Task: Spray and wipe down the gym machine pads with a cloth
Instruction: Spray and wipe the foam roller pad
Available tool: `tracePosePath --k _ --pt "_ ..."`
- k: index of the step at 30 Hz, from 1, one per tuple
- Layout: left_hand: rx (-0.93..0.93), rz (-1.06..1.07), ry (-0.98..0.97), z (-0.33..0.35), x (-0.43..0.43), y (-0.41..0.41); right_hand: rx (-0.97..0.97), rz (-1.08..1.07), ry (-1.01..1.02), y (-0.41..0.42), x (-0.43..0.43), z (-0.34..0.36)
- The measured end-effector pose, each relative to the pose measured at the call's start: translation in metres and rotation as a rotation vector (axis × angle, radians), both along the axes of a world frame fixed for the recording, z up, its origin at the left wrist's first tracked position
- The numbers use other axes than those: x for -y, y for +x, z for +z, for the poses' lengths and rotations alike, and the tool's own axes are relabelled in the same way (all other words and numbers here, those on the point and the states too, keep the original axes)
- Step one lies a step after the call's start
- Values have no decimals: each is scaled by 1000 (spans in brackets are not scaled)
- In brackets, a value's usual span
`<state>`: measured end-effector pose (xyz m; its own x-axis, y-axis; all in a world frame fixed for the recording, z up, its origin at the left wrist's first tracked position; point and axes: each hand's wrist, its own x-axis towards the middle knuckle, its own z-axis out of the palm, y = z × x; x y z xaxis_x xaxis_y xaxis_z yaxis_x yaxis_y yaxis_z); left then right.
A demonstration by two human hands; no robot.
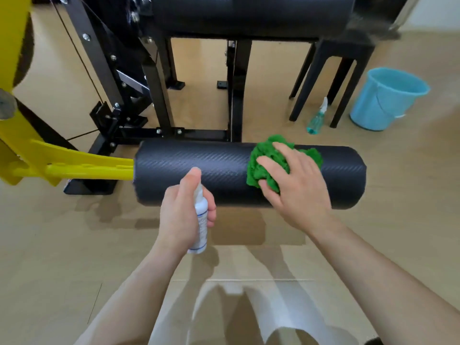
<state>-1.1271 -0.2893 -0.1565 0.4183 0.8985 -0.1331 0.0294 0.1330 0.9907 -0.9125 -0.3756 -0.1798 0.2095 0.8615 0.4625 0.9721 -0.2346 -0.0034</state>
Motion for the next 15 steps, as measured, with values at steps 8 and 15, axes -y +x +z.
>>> tracePosePath --k 8,15 --pt "-18 -91 23 -5 44 56 -351 -430 327 64 71 -12" --pt "-18 60 28 3 23 4 -204 -167 295 -70 -30 -21"
